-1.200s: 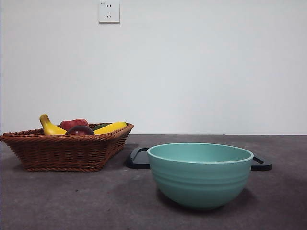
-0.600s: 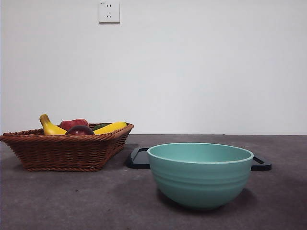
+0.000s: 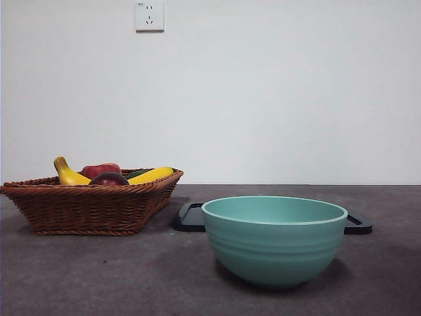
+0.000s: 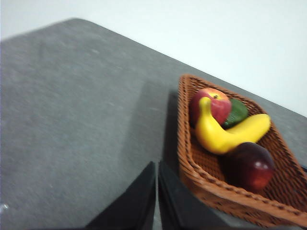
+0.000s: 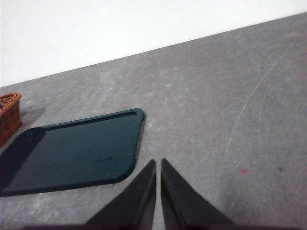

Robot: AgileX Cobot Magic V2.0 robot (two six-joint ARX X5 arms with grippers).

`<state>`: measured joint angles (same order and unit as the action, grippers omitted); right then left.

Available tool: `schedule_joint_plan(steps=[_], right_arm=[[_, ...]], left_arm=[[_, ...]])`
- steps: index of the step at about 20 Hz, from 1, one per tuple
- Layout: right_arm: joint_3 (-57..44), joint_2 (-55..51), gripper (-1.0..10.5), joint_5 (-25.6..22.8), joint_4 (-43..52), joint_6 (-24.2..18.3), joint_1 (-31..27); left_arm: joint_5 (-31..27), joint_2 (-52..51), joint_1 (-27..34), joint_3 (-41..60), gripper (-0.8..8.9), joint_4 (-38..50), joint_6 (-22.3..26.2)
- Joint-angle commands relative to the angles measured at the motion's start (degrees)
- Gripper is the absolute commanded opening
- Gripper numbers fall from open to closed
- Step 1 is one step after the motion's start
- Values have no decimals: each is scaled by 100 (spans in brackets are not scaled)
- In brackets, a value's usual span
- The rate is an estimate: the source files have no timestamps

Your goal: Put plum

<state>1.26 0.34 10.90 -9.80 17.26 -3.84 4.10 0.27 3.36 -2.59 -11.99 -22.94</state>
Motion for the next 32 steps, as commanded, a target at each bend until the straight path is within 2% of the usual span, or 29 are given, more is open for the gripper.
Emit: schedule_joint_plan(steps=[1,3,12,18,28,32], right_arm=[[219,-11,5,24,-70,330,-11],[391,-9,6,52,-195,343,-9],[1554,155,5,129,-1056,334,-4],[2553,859,5,531,-1814,33,-4],[4116,2691,5,1840,-3121,-706,28],[4780,3364,6,1958,-3674,-1064,229]], left_arm=[[87,4,11,-234,9,-175,-319],[109,22,9,-391,9,-299,-420],[538,466,4,-1394,9,-868,-330],[1178,1248,4,-2291,9,-1528,254],[2232,2900,-37,-3893,9,-2719,1364],[2422,3495,-190,-4481,9,-3285,1703]])
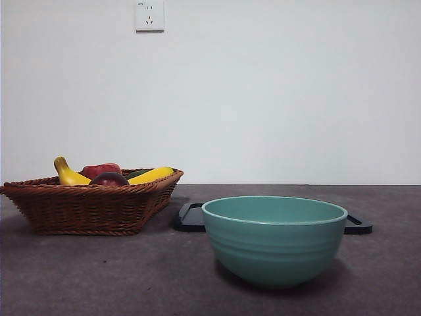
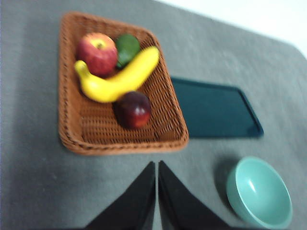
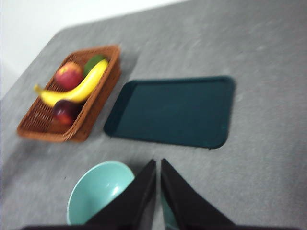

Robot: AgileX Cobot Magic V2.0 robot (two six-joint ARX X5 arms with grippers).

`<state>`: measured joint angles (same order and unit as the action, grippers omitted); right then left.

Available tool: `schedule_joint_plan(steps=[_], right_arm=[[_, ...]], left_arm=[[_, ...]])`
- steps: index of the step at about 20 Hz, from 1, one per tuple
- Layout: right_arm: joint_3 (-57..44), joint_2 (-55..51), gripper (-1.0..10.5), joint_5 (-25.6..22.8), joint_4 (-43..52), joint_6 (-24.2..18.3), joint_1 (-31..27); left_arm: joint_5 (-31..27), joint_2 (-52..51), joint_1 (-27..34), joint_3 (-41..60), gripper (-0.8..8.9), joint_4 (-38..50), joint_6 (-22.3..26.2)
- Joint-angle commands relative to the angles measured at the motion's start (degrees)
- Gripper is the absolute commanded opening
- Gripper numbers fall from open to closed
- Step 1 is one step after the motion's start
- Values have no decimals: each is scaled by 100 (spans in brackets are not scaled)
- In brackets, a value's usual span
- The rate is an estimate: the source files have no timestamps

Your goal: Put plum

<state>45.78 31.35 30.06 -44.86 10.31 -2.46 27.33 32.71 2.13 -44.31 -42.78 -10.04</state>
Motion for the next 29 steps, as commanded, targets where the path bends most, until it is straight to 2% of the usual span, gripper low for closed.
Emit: schedule_joint_plan(steps=[1,9,13,17,18,20,23,24,29], right_arm=[[470,400,5,39,-295,-457,157],[1779,1790,5,-20,-1711,-1342,1045],[1878,1993,5,-33,-1847,-1423,1412],[1878,1991,6,-26,-1825,-1423,1510],[1878,1991,6,-26,-1825,-1419,1510],[1878,1991,47,-26,-1825,-1416,1510],[1878,1991,351,-28,-1825,-1392,1510],[1878,1991,404,-28,-1823,-1392,1510],[1878,1991,407,-26,-1823,-1392,1510]], left_arm=[[129,361,-109,-420,9,-317,503],[188,1412,-730,-1600,9,-1611,1222],[188,1539,-944,-1696,9,-1764,1287],[186,1539,-966,-1696,9,-1751,1305],[186,1539,-966,-1696,30,-1742,1305],[186,1539,-966,-1696,150,-1738,1305],[186,1539,-966,-1696,437,-1738,1303],[186,1539,-966,-1696,480,-1738,1303],[186,1554,-966,-1696,478,-1722,1235]])
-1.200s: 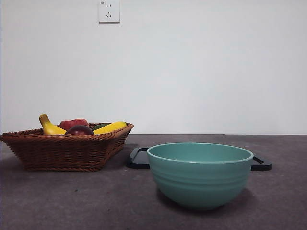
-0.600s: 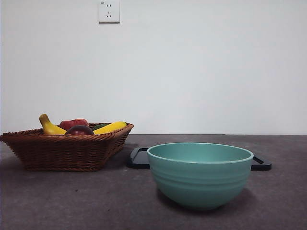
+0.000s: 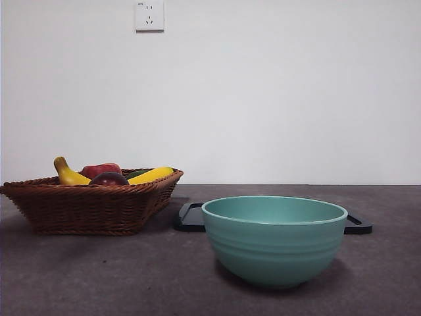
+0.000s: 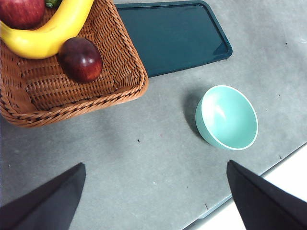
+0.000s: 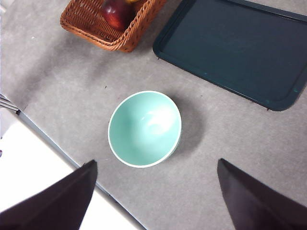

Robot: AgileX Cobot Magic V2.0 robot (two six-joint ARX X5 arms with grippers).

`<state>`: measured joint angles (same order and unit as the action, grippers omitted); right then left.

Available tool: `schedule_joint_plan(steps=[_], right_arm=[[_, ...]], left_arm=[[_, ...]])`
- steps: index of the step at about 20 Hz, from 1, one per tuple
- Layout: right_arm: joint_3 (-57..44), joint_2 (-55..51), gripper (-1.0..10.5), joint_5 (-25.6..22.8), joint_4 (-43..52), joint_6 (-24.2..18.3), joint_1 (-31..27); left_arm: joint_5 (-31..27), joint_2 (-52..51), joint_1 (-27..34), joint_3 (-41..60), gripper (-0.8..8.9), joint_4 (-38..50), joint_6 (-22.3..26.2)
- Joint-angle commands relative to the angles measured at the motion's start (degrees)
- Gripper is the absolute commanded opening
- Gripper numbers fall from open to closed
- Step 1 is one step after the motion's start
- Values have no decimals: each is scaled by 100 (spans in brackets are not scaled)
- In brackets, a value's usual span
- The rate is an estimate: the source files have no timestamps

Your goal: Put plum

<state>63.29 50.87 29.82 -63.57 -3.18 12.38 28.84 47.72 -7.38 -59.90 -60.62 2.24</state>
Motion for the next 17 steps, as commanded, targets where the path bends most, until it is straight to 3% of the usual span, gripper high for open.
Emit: schedule_joint_plan(steps=[1,9,17], right_arm=[[127,39,407,-2,48,-42,26],[127,39,407,-2,52,-22,26],[127,39,407,-2,81,-22,26]], left_arm=[[35,63,-15,-140,477,61,2],[-63,391,-179,-291,471,424,-326],[-1220,1991,-841,-1346,468,560,-509]])
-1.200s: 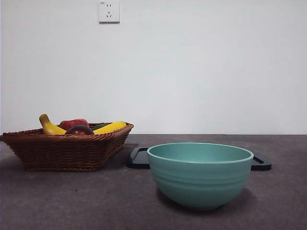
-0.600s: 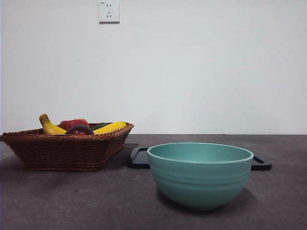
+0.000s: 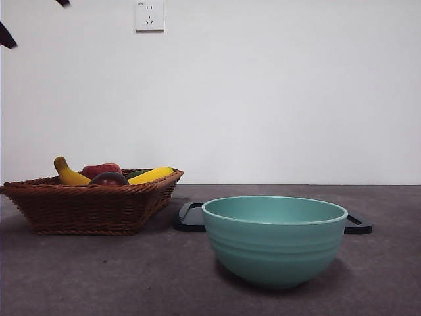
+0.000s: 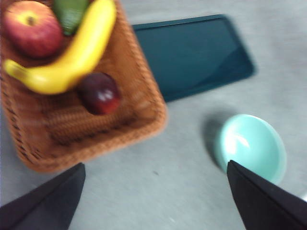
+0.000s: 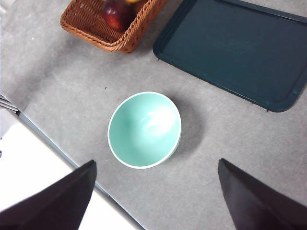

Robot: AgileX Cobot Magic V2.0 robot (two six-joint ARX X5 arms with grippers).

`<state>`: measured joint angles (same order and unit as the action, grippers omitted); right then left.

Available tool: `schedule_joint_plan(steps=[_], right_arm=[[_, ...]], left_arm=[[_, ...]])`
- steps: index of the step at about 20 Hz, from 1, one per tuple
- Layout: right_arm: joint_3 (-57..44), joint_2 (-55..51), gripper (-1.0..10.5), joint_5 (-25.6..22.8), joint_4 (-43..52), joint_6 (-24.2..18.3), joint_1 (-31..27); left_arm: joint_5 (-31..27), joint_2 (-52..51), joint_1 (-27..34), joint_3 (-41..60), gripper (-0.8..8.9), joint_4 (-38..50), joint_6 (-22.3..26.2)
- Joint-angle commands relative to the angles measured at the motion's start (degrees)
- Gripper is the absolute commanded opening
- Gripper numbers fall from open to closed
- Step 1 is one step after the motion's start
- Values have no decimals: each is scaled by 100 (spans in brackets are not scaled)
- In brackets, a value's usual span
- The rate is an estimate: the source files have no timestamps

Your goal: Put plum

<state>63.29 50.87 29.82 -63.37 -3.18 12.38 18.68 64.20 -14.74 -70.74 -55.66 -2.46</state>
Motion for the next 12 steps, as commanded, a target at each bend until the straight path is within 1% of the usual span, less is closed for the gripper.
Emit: schedule_joint_plan(steps=[1,4,7,12], right_arm=[[127,39,407,-2,61,-22,26],[127,39,407,-2,68,-22,26],[127,39,407,-4,72,-24,26],[127,39,407,-4,72,-24,26]], left_arm=[[-378,645,-181,-420,468,85,-107],[-682,1427,-304,-758,468,151,-149],[-1126,2203,-404,-977,468,254,-151],[-1272,3106,-404,-979,468,758,-232]])
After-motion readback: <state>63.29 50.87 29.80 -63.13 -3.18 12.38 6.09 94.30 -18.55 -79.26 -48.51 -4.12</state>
